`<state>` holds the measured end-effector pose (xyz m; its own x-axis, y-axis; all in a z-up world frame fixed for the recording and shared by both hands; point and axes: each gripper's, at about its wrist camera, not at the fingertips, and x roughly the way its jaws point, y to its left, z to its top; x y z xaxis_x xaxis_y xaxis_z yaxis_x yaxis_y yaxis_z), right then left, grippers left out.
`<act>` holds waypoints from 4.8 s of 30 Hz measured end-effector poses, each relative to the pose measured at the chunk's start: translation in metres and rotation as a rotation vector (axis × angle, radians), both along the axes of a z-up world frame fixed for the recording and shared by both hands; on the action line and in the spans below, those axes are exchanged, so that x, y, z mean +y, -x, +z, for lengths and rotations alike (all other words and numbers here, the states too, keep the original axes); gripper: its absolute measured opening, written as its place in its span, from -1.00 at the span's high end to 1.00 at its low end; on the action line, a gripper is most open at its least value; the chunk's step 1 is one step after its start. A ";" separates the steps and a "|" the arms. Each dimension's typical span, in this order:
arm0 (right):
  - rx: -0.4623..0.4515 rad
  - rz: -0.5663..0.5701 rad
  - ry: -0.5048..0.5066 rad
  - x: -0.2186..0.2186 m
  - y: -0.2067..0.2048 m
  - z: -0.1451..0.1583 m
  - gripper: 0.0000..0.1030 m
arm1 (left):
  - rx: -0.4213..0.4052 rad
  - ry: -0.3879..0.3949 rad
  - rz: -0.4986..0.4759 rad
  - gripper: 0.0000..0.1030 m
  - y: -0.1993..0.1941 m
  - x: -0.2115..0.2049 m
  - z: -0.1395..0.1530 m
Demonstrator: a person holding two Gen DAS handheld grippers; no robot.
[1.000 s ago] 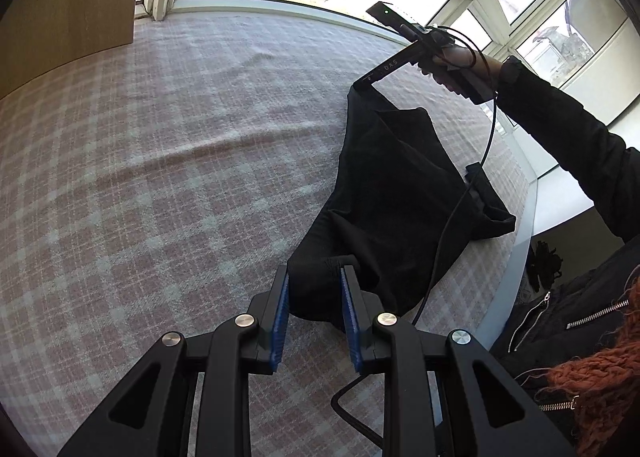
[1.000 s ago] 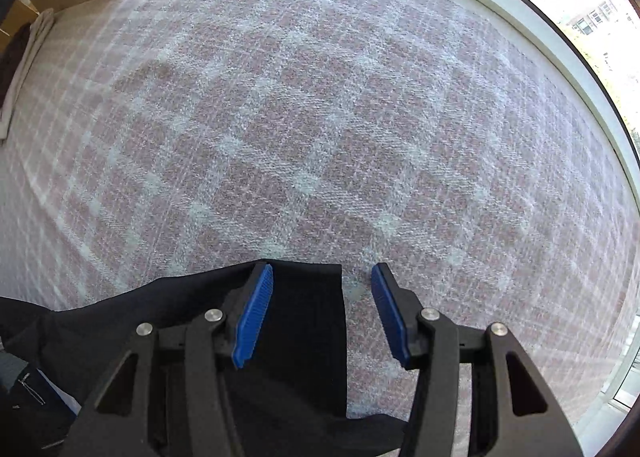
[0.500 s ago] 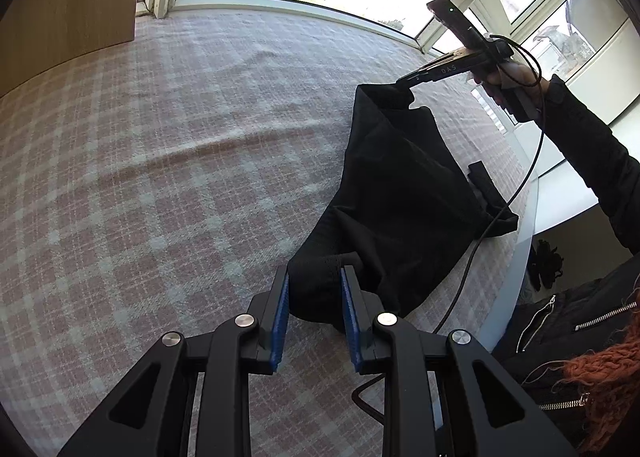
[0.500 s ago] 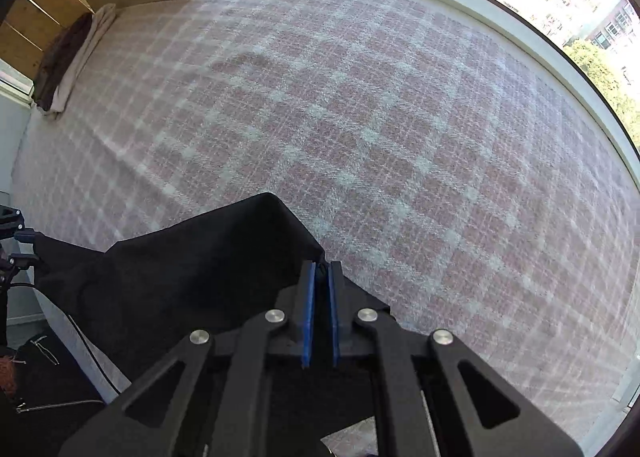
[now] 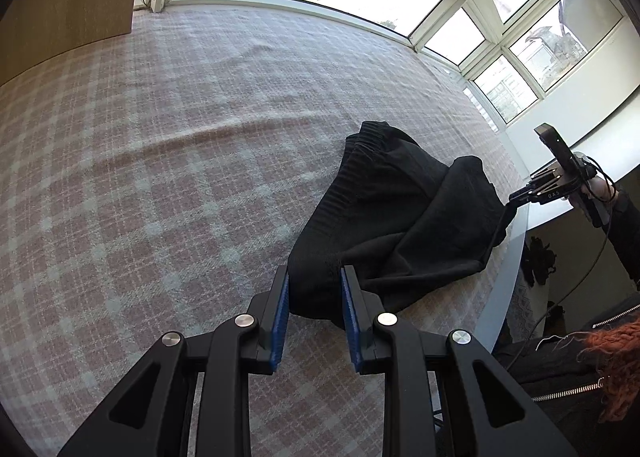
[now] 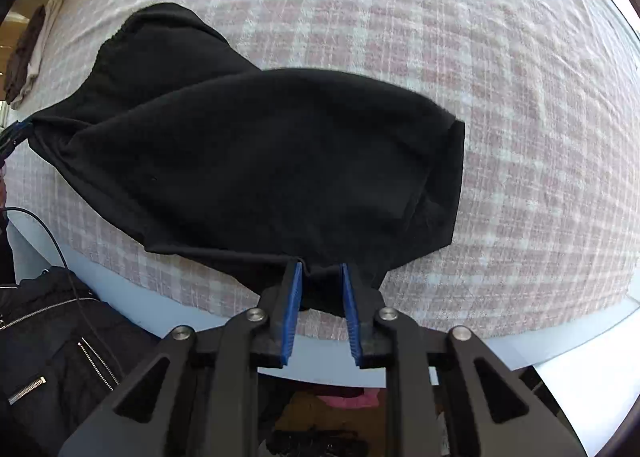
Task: Fold clothes
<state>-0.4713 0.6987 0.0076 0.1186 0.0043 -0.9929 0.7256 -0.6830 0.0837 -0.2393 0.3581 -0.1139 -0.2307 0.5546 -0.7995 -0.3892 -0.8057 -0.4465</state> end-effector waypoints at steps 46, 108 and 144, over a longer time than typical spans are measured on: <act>0.183 0.399 0.176 -0.208 0.054 -0.008 0.36 | -0.070 0.063 0.012 0.53 -0.002 -0.015 -0.023; 0.586 0.230 0.680 -0.236 0.114 0.248 0.87 | 0.481 0.159 0.264 0.62 0.085 -0.087 0.243; 0.618 -0.037 0.786 -0.252 0.090 0.288 0.87 | 0.542 0.170 0.138 1.00 0.139 -0.128 0.342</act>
<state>-0.5616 0.4464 0.2959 -0.4328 -0.6731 -0.5997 0.7737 -0.6187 0.1361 -0.3786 0.2304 0.2280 -0.6926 0.3643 -0.6225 -0.4122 -0.9082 -0.0728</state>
